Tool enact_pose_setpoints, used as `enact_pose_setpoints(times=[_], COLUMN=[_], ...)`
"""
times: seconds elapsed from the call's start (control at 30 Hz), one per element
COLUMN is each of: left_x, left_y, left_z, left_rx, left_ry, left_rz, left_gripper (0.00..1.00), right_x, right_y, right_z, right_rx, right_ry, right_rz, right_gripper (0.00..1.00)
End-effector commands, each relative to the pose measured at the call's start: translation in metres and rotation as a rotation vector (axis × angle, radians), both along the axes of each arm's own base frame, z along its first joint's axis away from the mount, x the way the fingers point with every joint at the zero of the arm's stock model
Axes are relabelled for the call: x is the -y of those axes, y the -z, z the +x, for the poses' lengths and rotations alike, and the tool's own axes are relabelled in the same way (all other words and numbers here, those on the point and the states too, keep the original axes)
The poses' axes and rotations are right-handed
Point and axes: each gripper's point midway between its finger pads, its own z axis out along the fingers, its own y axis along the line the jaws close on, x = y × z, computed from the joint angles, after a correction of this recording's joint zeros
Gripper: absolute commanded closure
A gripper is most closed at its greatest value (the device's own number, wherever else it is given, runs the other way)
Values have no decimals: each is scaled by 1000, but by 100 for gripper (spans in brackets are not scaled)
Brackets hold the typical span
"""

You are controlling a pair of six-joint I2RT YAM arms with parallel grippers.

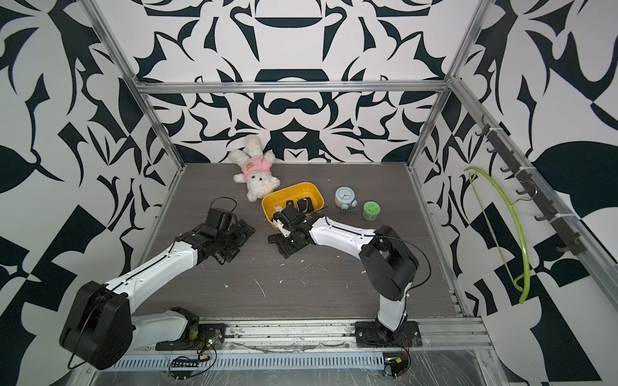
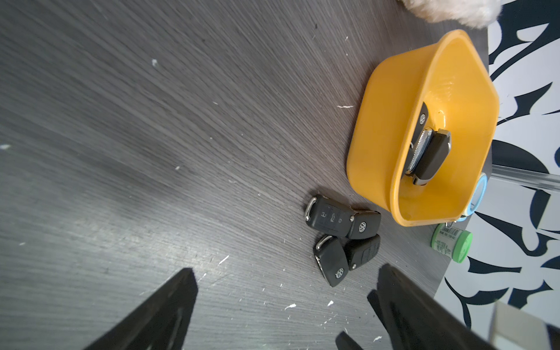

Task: Place the car key into the storage box
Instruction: Pick up the car key from the center of the board.

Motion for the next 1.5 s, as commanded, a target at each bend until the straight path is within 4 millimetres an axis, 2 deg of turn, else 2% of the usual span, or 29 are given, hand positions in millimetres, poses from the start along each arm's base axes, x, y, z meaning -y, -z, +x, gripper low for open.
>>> enact_pose_setpoints(times=[0.0,0.43,0.8,1.07,1.47], left_x=[3,3,3,3,3], left_y=[5,10,11,14,15], left_z=[4,3,2,1,0], left_rx=[-20,-29,-29,-38,-41], left_ry=[3,5,5,-1,0], left_rz=[-5,-6,-8,-13,-14], left_gripper=[0,0,1,0,1], right_x=[-5,-14,-10,-12,-14], right_y=[-9,11,19,34,41], right_z=[7,17,27,18,15], right_rx=[38,39,81,76,82], right_ry=[-61,-130,-147,-180,-186], right_rz=[-39,-141,-220,-275,-311], right_gripper=[35,38,38,40,41])
